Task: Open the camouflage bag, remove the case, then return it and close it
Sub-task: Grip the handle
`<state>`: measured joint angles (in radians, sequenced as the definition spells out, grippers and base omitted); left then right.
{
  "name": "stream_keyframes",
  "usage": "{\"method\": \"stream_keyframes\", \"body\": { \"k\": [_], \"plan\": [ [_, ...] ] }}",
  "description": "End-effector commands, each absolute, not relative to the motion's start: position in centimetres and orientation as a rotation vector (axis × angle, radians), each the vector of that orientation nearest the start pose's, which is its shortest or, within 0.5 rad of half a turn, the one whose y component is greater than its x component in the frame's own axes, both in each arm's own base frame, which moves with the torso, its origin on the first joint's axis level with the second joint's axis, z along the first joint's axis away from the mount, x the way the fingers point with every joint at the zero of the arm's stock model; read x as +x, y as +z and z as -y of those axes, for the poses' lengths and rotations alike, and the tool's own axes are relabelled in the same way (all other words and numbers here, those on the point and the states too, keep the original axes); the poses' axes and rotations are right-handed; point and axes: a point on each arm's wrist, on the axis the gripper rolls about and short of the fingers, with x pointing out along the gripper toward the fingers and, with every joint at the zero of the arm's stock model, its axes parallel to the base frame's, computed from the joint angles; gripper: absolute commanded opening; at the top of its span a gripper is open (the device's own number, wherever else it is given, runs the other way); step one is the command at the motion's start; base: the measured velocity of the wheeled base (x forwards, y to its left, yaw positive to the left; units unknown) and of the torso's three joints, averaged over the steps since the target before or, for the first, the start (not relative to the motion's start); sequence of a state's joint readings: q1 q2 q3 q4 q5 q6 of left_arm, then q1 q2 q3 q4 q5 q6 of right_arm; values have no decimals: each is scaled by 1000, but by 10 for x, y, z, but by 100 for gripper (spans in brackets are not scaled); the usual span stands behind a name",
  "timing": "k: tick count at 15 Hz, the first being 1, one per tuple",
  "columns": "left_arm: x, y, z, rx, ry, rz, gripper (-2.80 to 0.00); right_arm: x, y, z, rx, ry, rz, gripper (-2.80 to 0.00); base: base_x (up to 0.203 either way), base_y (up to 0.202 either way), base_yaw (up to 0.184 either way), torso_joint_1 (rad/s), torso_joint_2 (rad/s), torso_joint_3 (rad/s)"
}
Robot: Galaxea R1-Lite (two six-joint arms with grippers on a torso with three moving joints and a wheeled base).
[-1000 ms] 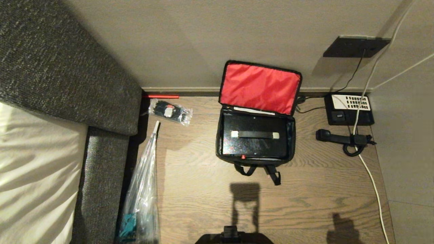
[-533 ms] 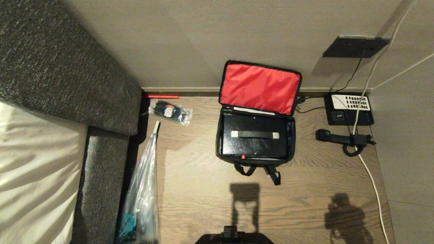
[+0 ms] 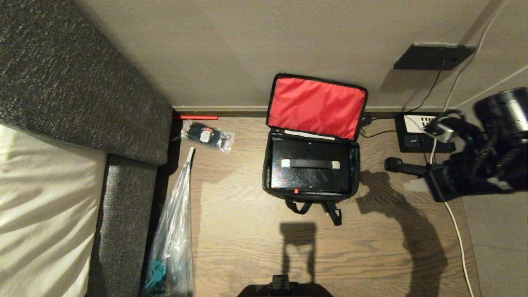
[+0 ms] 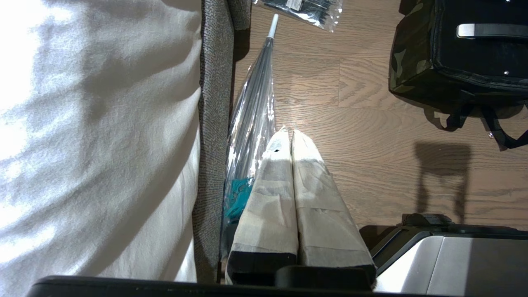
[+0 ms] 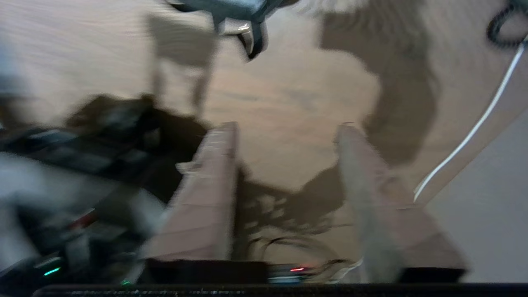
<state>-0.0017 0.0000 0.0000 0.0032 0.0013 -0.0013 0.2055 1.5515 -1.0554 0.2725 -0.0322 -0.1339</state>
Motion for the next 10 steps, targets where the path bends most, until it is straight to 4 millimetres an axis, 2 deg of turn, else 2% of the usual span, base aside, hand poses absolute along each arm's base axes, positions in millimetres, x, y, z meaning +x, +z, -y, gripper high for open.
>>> {"method": "stream_keyframes", "body": {
  "k": [1, 3, 5, 7, 8, 10],
  "plan": [
    [-23, 75, 0, -2, 0, -3, -280, 323, 140, -103, -422, 90, -853, 0, 0, 0, 0, 0, 0, 0],
    [-23, 75, 0, -2, 0, -3, -280, 346, 130, -139, -605, 16, -687, 0, 0, 0, 0, 0, 0, 0],
    [-23, 75, 0, -2, 0, -3, -280, 351, 128, -163, -780, 69, -527, 0, 0, 0, 0, 0, 0, 0],
    [-23, 75, 0, -2, 0, -3, -280, 351, 117, -186, -904, 93, -381, 0, 0, 0, 0, 0, 0, 0],
    [-23, 75, 0, -2, 0, -3, -280, 349, 114, -195, -988, 77, -318, 0, 0, 0, 0, 0, 0, 0],
    [-23, 75, 0, -2, 0, -3, -280, 345, 113, -199, -1139, 35, -204, 0, 0, 0, 0, 0, 0, 0]
  ]
}}
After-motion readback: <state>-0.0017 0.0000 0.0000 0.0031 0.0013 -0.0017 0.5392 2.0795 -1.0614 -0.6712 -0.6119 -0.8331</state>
